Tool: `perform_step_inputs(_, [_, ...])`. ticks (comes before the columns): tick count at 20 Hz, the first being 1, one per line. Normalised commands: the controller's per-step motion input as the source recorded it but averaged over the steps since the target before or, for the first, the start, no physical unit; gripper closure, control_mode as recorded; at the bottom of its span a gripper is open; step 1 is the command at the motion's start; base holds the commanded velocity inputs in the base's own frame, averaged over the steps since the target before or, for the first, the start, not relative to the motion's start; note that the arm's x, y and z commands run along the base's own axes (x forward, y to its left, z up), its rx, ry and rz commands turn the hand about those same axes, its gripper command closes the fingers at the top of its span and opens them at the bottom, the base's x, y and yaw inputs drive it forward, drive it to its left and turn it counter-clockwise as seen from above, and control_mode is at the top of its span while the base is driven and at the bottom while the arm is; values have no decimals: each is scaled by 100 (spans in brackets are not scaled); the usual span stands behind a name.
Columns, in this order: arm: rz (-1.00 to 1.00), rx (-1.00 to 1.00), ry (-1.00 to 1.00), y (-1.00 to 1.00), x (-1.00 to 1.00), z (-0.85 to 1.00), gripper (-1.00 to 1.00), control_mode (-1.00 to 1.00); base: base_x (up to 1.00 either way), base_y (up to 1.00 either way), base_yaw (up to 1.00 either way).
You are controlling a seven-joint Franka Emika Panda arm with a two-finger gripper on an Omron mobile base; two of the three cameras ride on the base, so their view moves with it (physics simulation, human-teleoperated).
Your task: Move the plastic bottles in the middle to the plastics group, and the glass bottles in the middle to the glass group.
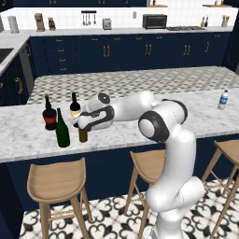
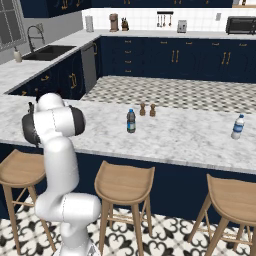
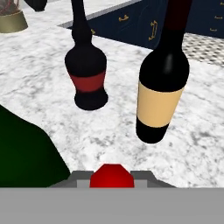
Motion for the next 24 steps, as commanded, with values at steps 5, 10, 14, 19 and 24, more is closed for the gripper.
perform_step_inputs(5, [0, 0, 0, 2, 8, -13, 100, -100, 0, 0, 0])
perform_step_inputs(10, [0, 0, 0, 0, 4, -31, 100, -100, 0, 0, 0])
perform_step_inputs(14, [0, 0, 0, 0, 0, -25, 100, -100, 0, 0, 0])
perform_step_inputs(19, [0, 0, 0, 0, 0, 0, -100, -100, 0, 0, 0])
perform_step_inputs(24, [0, 0, 0, 0, 0, 0, -100, -100, 0, 0, 0])
